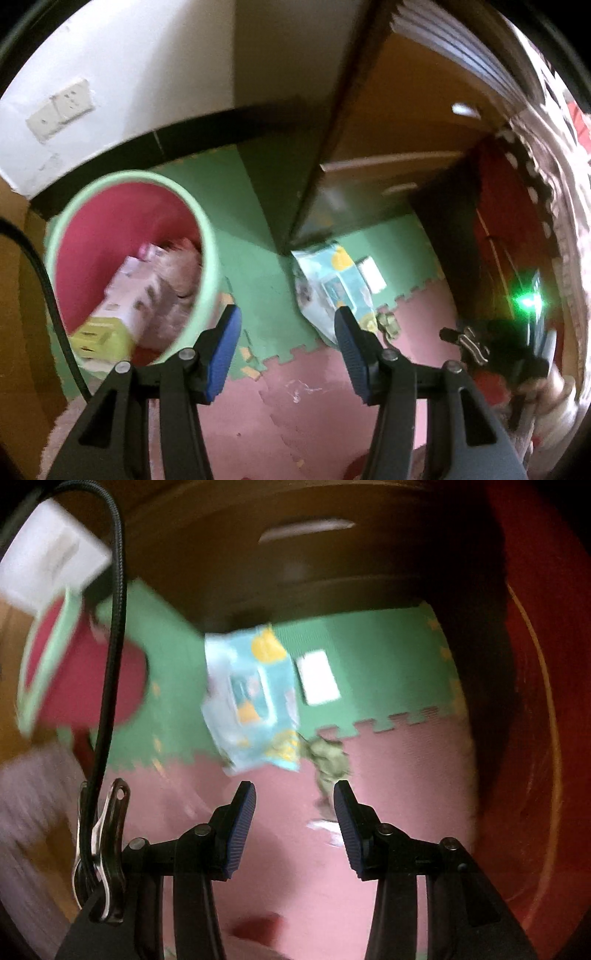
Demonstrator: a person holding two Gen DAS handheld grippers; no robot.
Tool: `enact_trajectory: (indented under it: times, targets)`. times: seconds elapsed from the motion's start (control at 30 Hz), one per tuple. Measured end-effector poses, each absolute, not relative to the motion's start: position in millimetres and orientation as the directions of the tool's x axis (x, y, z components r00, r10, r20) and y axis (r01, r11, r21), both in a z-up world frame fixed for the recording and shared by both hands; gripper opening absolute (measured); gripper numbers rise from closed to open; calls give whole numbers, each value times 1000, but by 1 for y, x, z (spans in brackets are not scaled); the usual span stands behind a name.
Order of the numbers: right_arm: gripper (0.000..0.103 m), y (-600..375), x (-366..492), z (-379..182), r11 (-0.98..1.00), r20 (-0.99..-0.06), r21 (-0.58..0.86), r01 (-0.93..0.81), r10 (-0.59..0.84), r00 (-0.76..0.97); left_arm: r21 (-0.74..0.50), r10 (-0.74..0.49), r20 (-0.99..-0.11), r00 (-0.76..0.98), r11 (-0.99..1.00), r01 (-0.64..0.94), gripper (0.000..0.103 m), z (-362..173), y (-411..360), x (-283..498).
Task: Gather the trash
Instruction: 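Lower both tools toward the crumpled green ribbon and white plastic piece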
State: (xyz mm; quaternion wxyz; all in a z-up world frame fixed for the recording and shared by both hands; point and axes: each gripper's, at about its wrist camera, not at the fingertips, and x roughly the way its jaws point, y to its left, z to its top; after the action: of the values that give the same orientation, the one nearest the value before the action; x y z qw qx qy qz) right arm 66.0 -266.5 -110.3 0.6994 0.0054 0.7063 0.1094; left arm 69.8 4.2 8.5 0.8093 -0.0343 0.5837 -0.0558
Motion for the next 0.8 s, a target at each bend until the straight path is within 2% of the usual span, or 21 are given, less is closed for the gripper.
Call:
enact_trajectory:
  times: [0.1, 0.13, 0.23, 0.5, 0.8]
  targets:
    - [45, -297, 85, -118, 889, -886, 455, 50, 458, -74, -127, -137, -949, 283, 990, 53, 55, -11, -7, 69]
    - [45, -302, 91, -118, 889, -887, 455, 44, 457, -58, -133, -142, -952, 272, 990, 52, 55, -19, -13, 68]
    - [45, -311, 104, -120, 948, -950, 311, -59, 312, -5, -163, -169, -956, 241, 986, 46, 55, -39, -29, 68]
    - [45, -326, 81, -171, 973, -979, 187, -134, 195, 54, -165, -177, -967, 184, 983, 81, 55, -90, -79, 76]
    - [45, -331, 45, -212, 968, -981, 150, -199, 171, 95, -146, -164, -978, 127, 980, 137, 55, -145, -121, 76]
